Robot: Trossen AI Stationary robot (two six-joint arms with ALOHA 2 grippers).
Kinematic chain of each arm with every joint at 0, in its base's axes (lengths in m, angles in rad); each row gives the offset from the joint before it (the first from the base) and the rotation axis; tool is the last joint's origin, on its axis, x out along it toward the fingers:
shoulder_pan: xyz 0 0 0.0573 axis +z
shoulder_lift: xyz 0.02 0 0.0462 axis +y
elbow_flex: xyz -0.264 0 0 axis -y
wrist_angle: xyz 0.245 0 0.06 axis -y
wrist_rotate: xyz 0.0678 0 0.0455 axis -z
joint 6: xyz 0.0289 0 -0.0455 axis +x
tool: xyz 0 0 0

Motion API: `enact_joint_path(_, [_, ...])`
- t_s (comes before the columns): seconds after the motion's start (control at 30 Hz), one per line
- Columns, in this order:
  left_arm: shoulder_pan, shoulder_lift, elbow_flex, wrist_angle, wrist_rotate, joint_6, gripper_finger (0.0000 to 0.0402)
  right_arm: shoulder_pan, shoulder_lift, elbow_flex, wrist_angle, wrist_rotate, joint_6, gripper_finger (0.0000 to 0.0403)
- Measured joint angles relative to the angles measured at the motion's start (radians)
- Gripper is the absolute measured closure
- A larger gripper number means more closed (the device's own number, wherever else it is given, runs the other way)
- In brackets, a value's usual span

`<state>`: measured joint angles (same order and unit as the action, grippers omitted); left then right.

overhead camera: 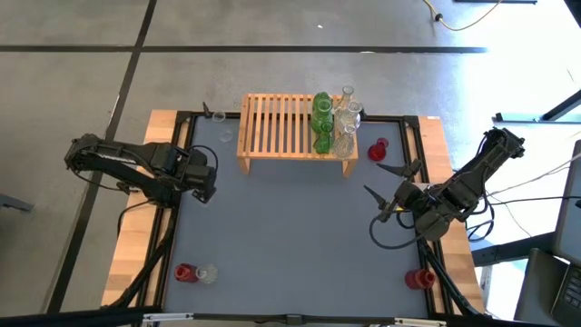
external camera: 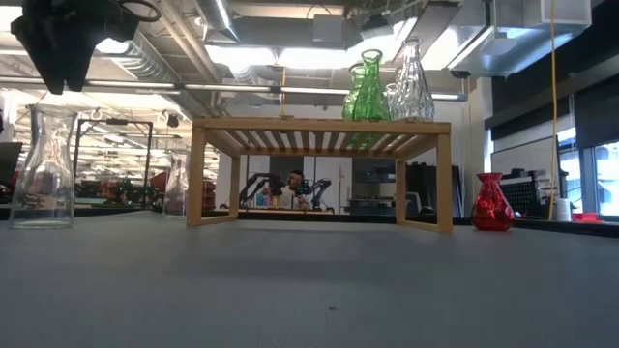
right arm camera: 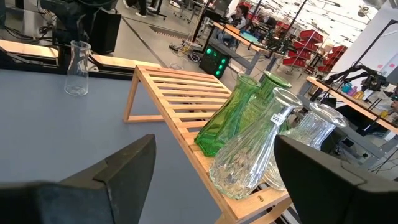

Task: Sort vases onto shelf
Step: Put the transparent vase on the shelf

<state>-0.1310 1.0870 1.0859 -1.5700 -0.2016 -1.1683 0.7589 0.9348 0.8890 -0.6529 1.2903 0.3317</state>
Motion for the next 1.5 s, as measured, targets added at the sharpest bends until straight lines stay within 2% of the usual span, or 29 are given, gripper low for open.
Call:
enact_joint_path(0.17, [0.000, 0.000, 0.000, 0.000, -0.004, 0.000, 0.0082, 0.000, 0.000, 0.000, 0.000, 0.000, 0.000, 0.0086])
enact_joint_path(0.33, [0.000, 0.000, 0.000, 0.007, -0.022, 0.000, 0.0064, 0.000, 0.000, 0.000, 0.000, 0.000, 0.000, 0.0086])
enact_joint_path(0.8, [-0.053, -0.022, -0.016, 0.012, -0.101, -0.058, 0.0062, 0.000, 0.000, 0.000, 0.000, -0.004, 0.000, 0.0086])
enact_joint_path(1.13, [-0.081, -0.030, -0.167, 0.062, -0.033, -0.056, 0.0062, 0.000, 0.000, 0.000, 0.000, -0.027, -0.001, 0.0086])
enact_joint_path(1.33, [-0.086, -0.034, -0.214, 0.107, 0.003, -0.053, 0.0064, 0.000, 0.000, 0.000, 0.000, 0.001, -0.001, 0.0086])
enact_joint_path(1.5, [-0.098, -0.034, -0.229, 0.125, -0.005, -0.045, 0.0089, 0.000, 0.000, 0.000, 0.000, 0.002, -0.001, 0.0086])
